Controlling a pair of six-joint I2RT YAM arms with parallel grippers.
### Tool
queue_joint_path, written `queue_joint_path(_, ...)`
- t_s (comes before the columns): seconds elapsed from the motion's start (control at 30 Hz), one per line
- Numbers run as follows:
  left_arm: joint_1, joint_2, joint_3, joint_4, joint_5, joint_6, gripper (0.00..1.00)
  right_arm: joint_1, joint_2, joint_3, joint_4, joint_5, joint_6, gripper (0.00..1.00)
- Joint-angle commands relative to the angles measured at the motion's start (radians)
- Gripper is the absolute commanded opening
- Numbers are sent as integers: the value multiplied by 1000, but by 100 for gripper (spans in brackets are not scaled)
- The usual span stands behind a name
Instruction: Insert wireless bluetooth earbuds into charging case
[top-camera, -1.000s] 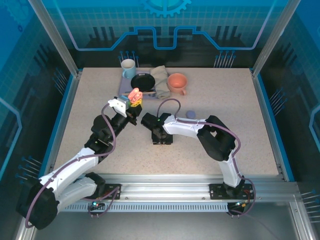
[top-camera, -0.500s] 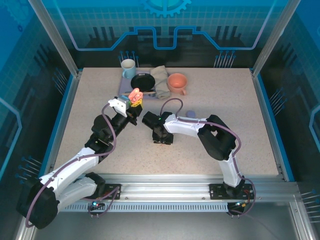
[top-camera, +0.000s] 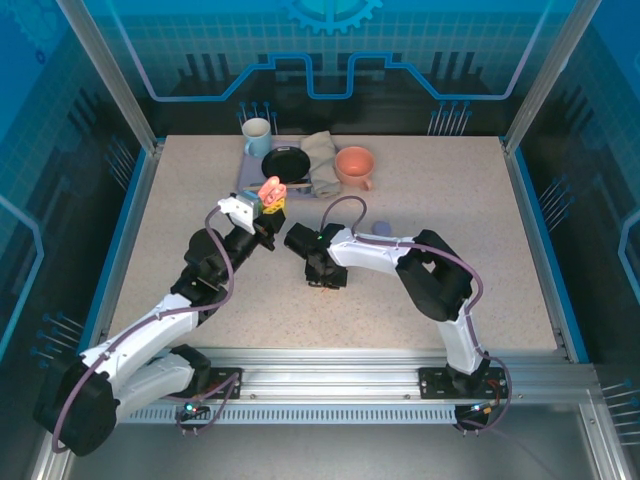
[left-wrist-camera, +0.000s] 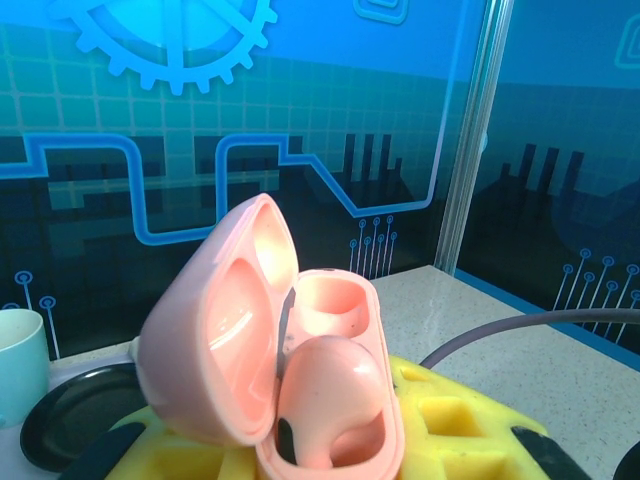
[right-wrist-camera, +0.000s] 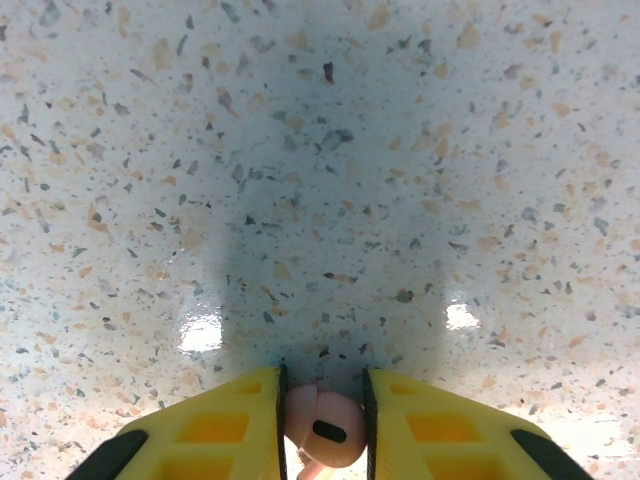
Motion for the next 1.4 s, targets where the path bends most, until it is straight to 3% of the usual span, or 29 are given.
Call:
queue_joint_path(0.0, 9, -2, 10, 30, 24, -24, 0, 8, -10, -35, -76, 49, 5, 22)
queue_joint_path(0.33, 10, -1, 21, 0, 52, -28, 0, -4, -194, -85, -72, 201, -47, 22)
queue_joint_path(0.77, 10, 46, 19, -15, 240, -33, 0, -113, -508, -100, 83, 294, -292, 24)
queue_joint_path(1.03, 6, 139, 85, -48, 362, -29, 0, -210, -665, -53, 267, 231, -513, 25)
queue_joint_path(1.37, -8, 285, 230, -74, 454, -36, 0, -243, -712, -33, 468, 68, -725, 26)
